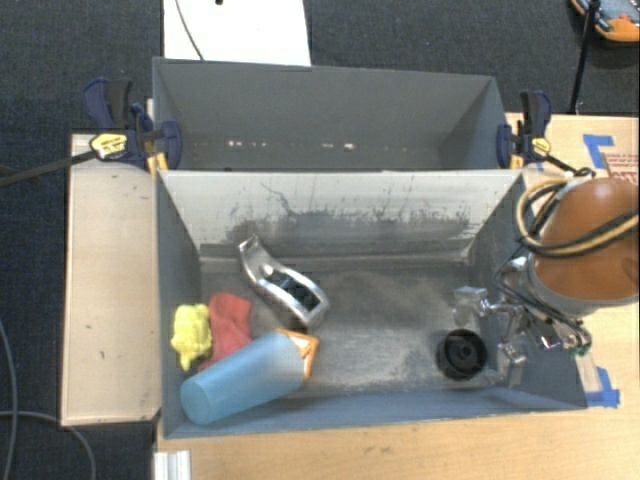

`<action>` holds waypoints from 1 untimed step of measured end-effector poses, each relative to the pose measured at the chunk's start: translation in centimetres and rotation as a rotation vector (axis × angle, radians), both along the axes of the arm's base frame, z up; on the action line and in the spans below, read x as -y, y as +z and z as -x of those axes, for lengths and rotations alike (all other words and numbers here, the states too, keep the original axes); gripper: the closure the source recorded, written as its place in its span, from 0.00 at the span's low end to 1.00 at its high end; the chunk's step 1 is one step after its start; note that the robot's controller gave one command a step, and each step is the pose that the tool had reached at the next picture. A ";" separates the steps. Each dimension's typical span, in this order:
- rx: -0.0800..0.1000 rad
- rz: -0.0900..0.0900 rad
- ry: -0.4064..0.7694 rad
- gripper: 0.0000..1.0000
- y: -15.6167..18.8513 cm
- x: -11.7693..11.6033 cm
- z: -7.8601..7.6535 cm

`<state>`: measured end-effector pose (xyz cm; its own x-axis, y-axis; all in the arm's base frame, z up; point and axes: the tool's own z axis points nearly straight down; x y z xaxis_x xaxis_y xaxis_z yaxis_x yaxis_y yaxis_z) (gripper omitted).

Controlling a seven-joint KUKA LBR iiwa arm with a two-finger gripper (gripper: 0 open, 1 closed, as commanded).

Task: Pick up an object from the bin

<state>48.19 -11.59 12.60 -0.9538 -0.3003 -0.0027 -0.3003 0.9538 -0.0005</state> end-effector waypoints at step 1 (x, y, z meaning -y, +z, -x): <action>-0.001 0.000 -0.210 0.00 -2.0 0.9 0.2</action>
Offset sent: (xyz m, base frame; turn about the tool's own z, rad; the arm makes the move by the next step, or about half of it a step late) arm 0.0017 -0.0117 -0.0560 -0.0296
